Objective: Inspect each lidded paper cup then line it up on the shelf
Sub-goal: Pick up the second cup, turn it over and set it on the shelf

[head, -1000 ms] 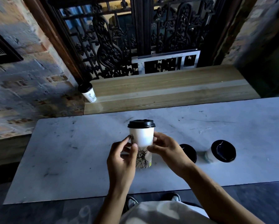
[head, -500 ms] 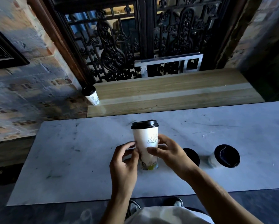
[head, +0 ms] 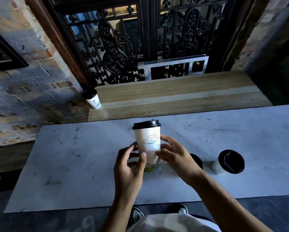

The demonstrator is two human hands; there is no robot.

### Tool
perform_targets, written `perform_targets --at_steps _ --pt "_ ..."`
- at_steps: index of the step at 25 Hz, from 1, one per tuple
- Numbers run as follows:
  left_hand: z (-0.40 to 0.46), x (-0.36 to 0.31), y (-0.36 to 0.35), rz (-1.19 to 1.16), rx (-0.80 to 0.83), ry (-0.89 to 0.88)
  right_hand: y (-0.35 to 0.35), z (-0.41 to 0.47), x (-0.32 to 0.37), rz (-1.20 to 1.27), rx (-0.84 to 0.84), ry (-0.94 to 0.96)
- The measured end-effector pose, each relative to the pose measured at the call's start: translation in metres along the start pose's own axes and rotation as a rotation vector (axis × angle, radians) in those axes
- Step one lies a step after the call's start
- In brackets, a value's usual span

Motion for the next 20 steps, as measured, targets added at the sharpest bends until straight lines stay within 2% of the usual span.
perform_targets --at_steps 5,10,14,20 --pt "0.001 -0.001 -0.006 0.057 -0.012 -0.008 0.010 -0.003 0.004 -0.067 0.022 0.023" --pt "0.001 -0.009 -0.012 0.143 -0.055 -0.119 0.018 -0.001 0.004 -0.148 0.048 0.056" --pt "0.000 -0.011 -0.019 0.015 -0.083 -0.023 0.029 0.003 0.005 -0.108 0.033 0.090" --pt "-0.005 -0.015 -0.038 -0.062 -0.030 0.049 0.039 0.004 0.013 0.010 0.070 0.076"
Point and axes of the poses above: each hand's wrist, its own z-axis towards the middle knuckle, its own y-axis out of the back of the hand, x = y × z, the point moved 5 cm from there along z, towards the middle knuckle, and after that the axes turned 4 degrees about x, right-handed, at the moved point
